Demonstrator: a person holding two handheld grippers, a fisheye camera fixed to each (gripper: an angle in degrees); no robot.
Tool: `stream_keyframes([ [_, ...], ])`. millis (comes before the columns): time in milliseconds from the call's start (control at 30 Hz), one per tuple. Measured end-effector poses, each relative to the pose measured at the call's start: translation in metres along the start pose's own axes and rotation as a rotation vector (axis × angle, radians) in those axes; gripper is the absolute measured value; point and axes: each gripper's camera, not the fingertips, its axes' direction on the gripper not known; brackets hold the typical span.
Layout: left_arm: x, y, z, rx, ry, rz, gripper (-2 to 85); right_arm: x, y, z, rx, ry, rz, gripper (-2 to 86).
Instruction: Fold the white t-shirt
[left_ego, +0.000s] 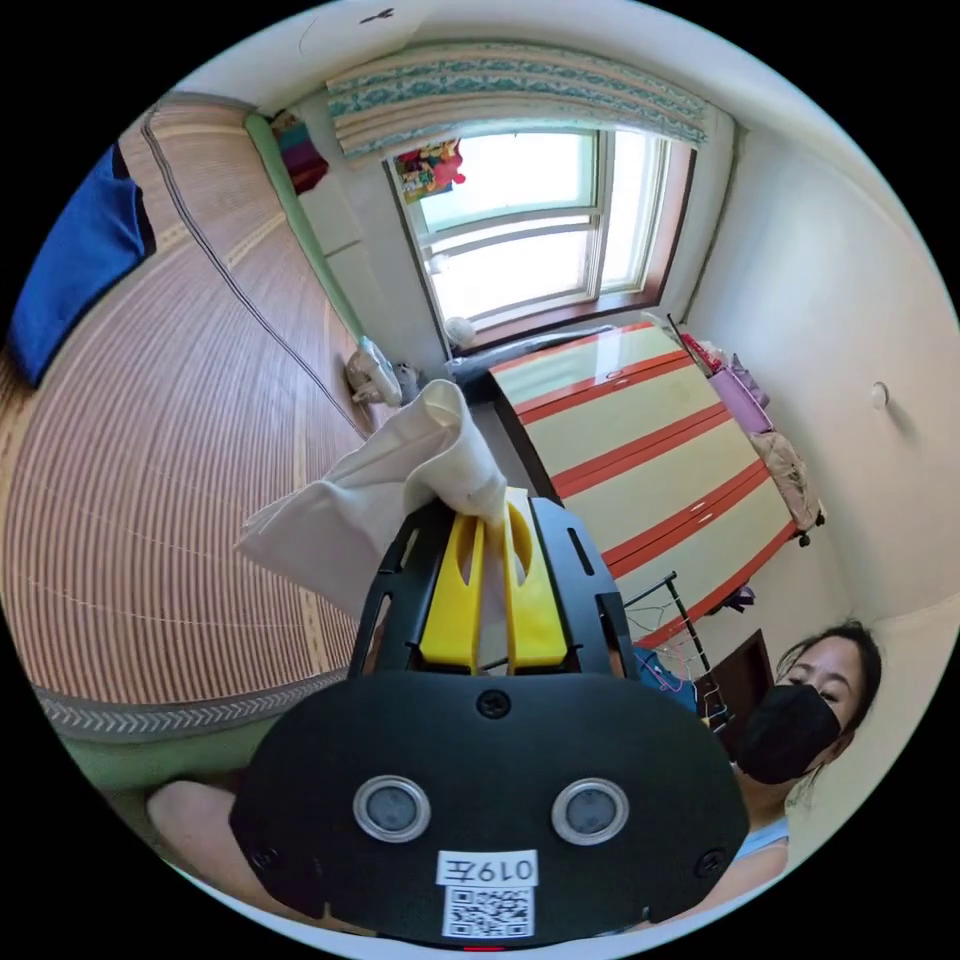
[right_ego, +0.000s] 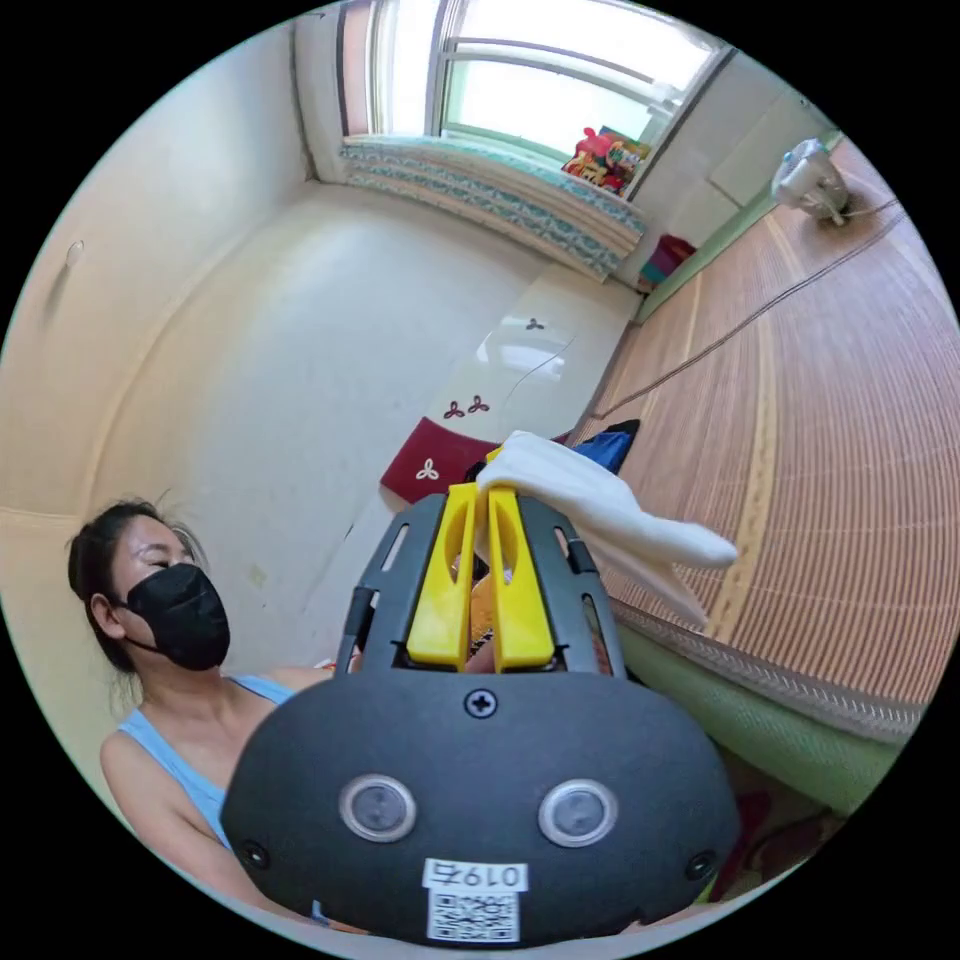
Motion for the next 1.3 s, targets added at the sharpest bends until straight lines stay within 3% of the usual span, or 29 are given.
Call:
stream_keyframes([
  [300,0.009,-0.055,-0.155,0.173,-0.189,0.010,4.9,0.102,-0.095,0.195,-0.224,-0.095,-0.003,-0.6],
  [567,-0.031,-0.204,-0.245,0.292,-0.248,0.114,5.1,0.208,-0.225,0.403,-0.247,-0.174,-0.142,-0.6],
  [667,-0.047,-0.238,-0.270,0.317,-0.300,0.167,5.1,0.234,-0.240,0.460,-0.258,-0.160,-0.241,-0.5],
  [767,-0.093,-0.240,-0.294,0.296,-0.392,0.068,5.1,0.292,-0.215,0.514,-0.338,-0.090,-0.219,-0.4],
  [900,-0.150,-0.208,-0.301,0.179,-0.661,-0.102,5.1,0.392,-0.158,0.565,-0.490,-0.014,-0.020,-0.1],
  [933,-0.167,-0.198,-0.295,0.113,-0.689,-0.175,5.1,0.422,-0.143,0.574,-0.519,0.023,0.056,-0.1],
  [1067,-0.164,-0.182,-0.285,0.129,-0.716,-0.207,4.9,0.480,-0.123,0.572,-0.502,0.006,0.237,-0.1],
  [1300,-0.109,-0.190,-0.222,-0.004,-1.033,-0.103,5.2,0.479,-0.141,0.592,-0.589,0.173,0.174,-0.2],
])
